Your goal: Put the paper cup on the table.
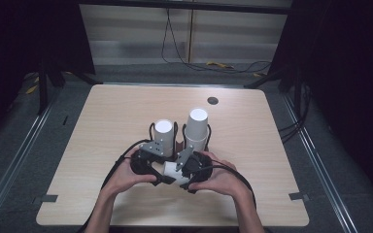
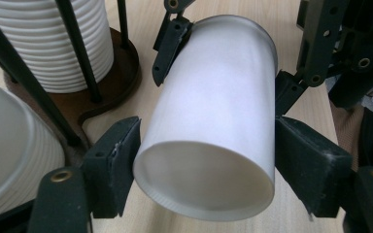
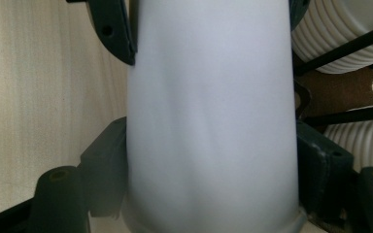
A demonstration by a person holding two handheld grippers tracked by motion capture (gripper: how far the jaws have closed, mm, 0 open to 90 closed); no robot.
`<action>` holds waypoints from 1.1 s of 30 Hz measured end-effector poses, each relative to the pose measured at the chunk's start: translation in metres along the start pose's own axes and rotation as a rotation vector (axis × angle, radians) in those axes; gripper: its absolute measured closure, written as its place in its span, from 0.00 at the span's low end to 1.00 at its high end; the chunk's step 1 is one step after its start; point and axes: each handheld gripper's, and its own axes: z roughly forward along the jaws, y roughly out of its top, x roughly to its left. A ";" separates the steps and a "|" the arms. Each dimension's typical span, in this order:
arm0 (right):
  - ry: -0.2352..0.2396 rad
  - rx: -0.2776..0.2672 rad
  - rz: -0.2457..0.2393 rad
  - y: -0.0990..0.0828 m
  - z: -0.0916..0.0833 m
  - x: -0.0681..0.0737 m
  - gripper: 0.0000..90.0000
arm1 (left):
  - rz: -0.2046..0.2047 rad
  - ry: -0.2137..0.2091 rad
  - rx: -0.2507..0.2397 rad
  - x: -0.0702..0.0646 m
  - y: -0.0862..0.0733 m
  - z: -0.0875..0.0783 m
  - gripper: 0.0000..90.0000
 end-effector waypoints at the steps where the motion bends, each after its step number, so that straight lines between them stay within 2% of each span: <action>1: 0.003 0.006 0.002 0.000 0.001 0.001 0.29 | -0.001 0.000 -0.003 0.000 0.000 0.001 0.31; 3: 0.001 0.009 0.000 0.001 0.001 0.001 0.29 | 0.019 -0.002 0.019 0.000 0.000 0.002 0.31; 5: 0.005 0.009 -0.011 0.002 0.002 0.001 0.29 | 0.009 -0.010 0.010 0.000 0.000 0.003 0.31; 8: 0.007 0.014 -0.008 0.002 0.003 0.002 0.29 | 0.012 -0.020 0.028 -0.001 -0.001 0.004 0.31; 12: 0.013 0.022 -0.010 0.002 0.004 0.002 0.28 | 0.038 -0.017 0.041 0.000 0.000 0.004 0.32; 13: 0.012 0.024 -0.008 0.002 0.005 0.002 0.28 | 0.026 -0.013 0.034 -0.002 0.000 0.003 0.33; 17: 0.008 0.019 -0.019 0.001 0.005 0.001 0.27 | 0.031 -0.017 0.018 -0.003 0.000 0.001 0.36; 18: 0.007 0.017 -0.009 0.000 0.005 0.001 0.26 | 0.030 -0.017 0.012 -0.003 0.000 0.002 0.36; 21: 0.008 0.006 0.002 0.000 0.004 0.001 0.24 | 0.037 -0.014 0.013 -0.003 0.000 0.002 0.37; 26: -0.005 -0.005 0.003 -0.001 0.003 0.001 0.19 | 0.026 -0.015 0.013 -0.005 0.001 0.001 0.37; 33: -0.018 -0.055 0.027 -0.008 0.000 0.000 0.18 | 0.023 -0.005 -0.006 -0.006 -0.001 -0.004 0.37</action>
